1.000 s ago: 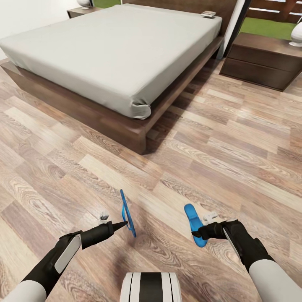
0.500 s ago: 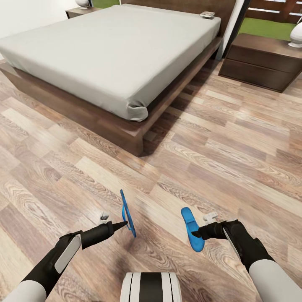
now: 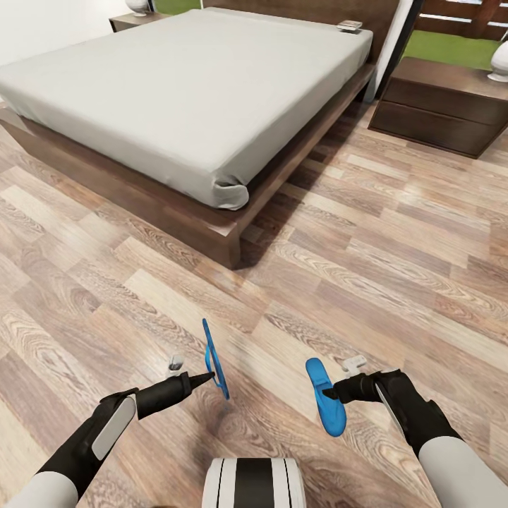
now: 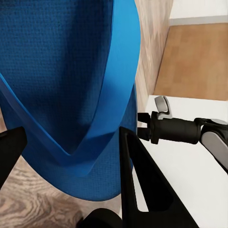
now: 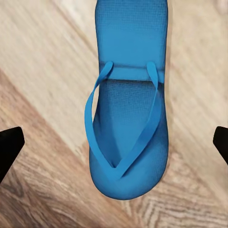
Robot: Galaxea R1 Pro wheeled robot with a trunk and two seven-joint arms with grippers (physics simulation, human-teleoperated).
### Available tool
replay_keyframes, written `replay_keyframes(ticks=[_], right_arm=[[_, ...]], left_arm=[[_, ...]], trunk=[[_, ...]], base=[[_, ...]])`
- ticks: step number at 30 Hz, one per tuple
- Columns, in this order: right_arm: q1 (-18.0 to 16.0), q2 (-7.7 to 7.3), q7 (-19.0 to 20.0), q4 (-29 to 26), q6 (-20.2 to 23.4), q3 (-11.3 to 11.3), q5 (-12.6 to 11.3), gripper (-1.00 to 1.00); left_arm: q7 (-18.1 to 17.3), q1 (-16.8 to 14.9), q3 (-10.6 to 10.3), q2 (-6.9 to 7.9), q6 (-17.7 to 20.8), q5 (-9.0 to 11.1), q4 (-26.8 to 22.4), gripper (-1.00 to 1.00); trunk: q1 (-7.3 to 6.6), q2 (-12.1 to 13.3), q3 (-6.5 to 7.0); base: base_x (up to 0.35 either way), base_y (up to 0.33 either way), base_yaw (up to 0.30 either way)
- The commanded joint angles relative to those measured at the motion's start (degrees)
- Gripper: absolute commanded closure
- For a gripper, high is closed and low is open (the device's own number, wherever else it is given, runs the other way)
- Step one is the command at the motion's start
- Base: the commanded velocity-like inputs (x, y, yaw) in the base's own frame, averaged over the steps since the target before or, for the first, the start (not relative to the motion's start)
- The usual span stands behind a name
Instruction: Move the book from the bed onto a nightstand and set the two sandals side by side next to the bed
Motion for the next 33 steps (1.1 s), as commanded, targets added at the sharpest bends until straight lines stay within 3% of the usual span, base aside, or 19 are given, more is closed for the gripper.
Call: replay_keyframes(ticks=[1, 12, 18, 29, 33], right_arm=[[0.0, -0.02, 0.4, -0.1, 0.1, 0.1, 0.5, -1.0], [0.0, -0.02, 0.5, -0.1, 0.1, 0.1, 0.5, -1.0], [0.0, -0.02, 0.5, 0.0, 0.1, 0.1, 0.5, -1.0], [0.0, -0.02, 0.6, 0.0, 0.1, 0.1, 0.5, -1.0], [0.0, -0.01, 0.6, 0.0, 0.1, 0.1, 0.5, -1.0]], left_arm=[[0.0, 0.0, -0.2, 0.06, 0.4, 0.6, 0.0, 1.0], [0.2, 0.0, -0.2, 0.06, 0.4, 0.5, 0.1, 1.0], [0.2, 0.0, -0.2, 0.0, 0.4, 0.5, 0.1, 1.0], [0.4, 0.0, -0.2, -1.24, 0.4, 0.6, 0.3, 1.0], [0.4, 0.0, -0.2, -1.26, 0.4, 0.6, 0.3, 1.0]], trunk=[[-0.01, 0.0, -0.04], [-0.01, 0.0, -0.04], [0.15, -0.1, -1.36], [0.15, -0.1, -1.36], [0.25, -0.1, -2.25]], base=[[0.047, 0.0, 0.0], [0.021, 0.0, 0.0], [0.0, 0.0, 0.0], [0.0, 0.0, 0.0], [0.0, 0.0, 0.0]])
